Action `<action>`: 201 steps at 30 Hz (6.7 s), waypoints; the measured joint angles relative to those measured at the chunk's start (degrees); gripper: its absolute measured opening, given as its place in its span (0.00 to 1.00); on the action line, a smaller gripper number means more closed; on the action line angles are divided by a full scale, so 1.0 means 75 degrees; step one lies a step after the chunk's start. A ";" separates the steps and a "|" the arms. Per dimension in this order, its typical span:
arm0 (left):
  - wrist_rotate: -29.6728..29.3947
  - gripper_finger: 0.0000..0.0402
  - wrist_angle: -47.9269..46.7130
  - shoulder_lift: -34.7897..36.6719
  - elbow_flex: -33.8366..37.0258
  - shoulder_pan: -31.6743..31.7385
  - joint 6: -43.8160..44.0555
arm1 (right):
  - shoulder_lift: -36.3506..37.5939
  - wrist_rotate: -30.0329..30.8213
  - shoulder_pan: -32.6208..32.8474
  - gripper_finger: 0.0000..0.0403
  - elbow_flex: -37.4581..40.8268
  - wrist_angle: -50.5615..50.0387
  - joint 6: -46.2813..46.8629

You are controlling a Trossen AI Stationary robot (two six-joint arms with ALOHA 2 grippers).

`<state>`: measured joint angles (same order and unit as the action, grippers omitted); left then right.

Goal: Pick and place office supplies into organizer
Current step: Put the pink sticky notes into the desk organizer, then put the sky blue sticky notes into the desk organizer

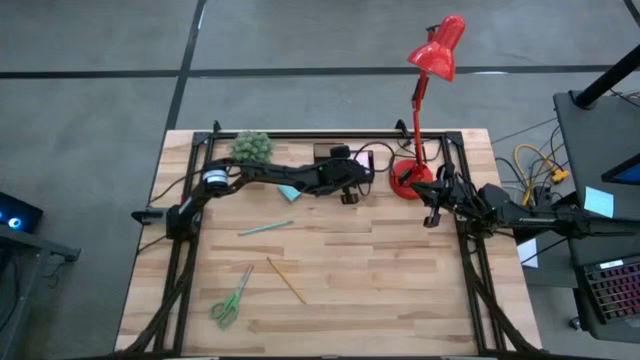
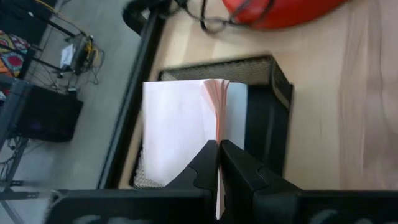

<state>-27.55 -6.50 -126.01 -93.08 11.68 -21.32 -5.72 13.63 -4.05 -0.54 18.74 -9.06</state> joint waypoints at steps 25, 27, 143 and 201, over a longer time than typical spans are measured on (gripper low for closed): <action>0.0229 0.00 0.0263 -0.0149 -0.0043 0.0047 -0.0004 | 0.0000 -0.0003 -0.0001 0.02 0.0000 -0.0003 -0.0058; 0.0235 0.00 0.0280 -0.0149 -0.0041 0.0047 -0.0006 | 0.0000 -0.0003 -0.0001 0.02 0.0000 -0.0003 -0.0058; -0.0194 0.39 -0.3720 0.0845 0.0361 -0.2284 -0.0320 | -0.0009 -0.0005 -0.0001 0.02 -0.0003 -0.0017 -0.0070; -0.0198 0.39 -0.1651 0.4419 0.6199 -0.0384 -0.2877 | -0.0010 -0.0001 -0.0001 0.02 -0.0003 -0.0042 0.0152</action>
<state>-29.03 -18.89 -92.87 -46.59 8.81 -42.90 -5.79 13.62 -4.05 -0.56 18.43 -7.92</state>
